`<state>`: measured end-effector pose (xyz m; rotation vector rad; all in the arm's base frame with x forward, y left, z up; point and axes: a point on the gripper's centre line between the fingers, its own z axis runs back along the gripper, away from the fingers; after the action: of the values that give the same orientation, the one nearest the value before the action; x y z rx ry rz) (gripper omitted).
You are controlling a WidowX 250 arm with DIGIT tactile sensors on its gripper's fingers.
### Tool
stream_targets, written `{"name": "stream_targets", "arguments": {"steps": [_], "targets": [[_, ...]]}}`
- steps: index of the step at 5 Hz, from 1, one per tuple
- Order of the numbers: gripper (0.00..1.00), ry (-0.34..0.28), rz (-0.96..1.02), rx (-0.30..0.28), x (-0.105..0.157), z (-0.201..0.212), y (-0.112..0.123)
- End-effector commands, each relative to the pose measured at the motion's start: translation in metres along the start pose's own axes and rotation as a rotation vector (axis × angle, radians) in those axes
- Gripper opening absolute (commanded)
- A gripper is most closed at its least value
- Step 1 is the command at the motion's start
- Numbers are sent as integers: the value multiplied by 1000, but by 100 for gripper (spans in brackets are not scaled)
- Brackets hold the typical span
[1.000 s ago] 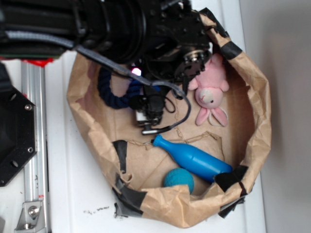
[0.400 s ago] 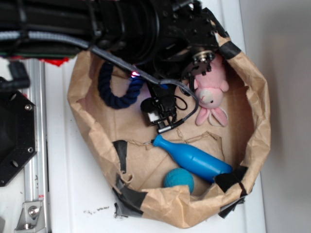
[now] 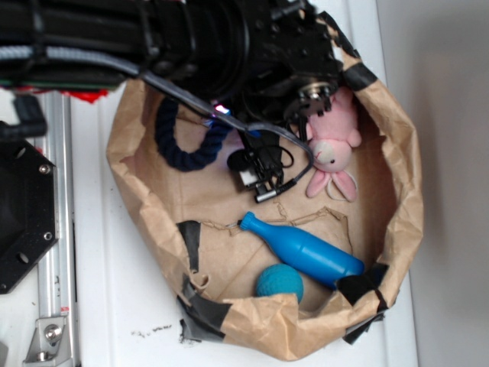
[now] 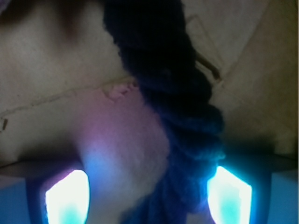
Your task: Grab the blue rope.
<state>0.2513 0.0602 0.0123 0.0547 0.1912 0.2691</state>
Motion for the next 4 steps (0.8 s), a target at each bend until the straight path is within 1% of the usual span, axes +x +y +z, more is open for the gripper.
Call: {"name": "stream_targets", "arguments": {"steps": [1,2,3,4], "targets": [[100,-108,-55,97,2,-5,22],[100,-115,-41,105,2,-8,23],[100,-143,-28,68,6,-14,19],[100,-172,-32,82,9,-12,16]]}}
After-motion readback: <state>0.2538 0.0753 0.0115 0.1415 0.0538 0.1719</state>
